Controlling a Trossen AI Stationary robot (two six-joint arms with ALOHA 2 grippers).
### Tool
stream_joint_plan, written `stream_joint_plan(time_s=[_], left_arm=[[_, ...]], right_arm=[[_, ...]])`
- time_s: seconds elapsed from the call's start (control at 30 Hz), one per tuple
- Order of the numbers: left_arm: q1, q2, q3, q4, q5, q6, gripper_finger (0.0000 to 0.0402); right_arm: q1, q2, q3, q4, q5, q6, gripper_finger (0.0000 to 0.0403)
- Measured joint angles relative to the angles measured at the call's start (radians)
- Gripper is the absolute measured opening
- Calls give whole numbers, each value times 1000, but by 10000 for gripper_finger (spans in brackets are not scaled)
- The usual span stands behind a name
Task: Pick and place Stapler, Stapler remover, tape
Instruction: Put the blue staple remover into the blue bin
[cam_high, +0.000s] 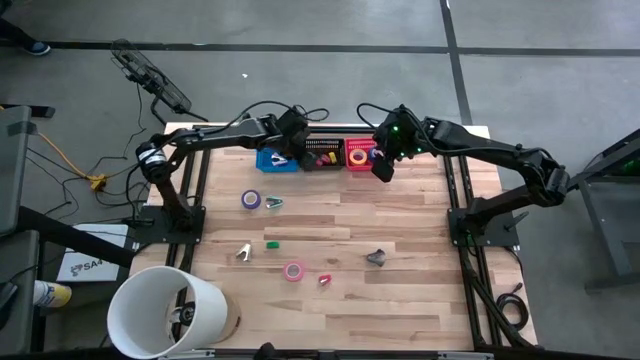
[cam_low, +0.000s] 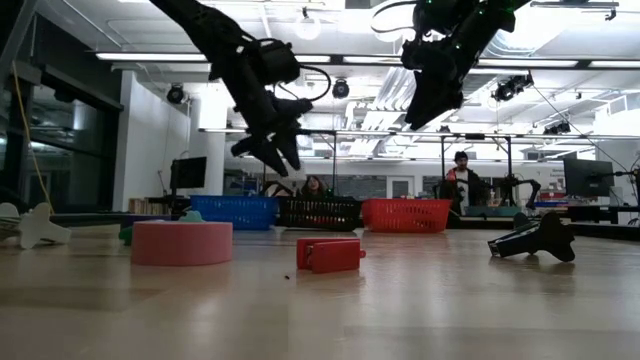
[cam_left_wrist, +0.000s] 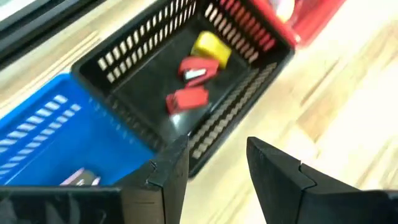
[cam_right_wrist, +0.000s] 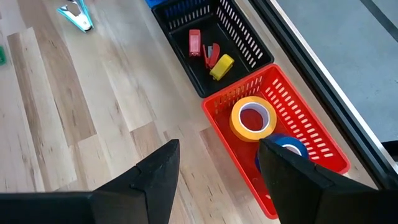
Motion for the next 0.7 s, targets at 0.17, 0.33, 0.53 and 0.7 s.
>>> stream_joint_plan(time_s=[0.17,0.33,0.53,0.7], left_arm=[[-7,-40,0,-138,-9,48,159],[-31,-55,0,-256,-27,82,159],[-99,-54,0,-388,-53,131,159],[-148,-54,0,-428,-108,132,159]], right_arm=[[0,0,0,0,-17,0,209],[0,0,0,0,-21,0,209],[0,0,0,1,-22,-5,209],[0,0,0,2,-22,-6,209]])
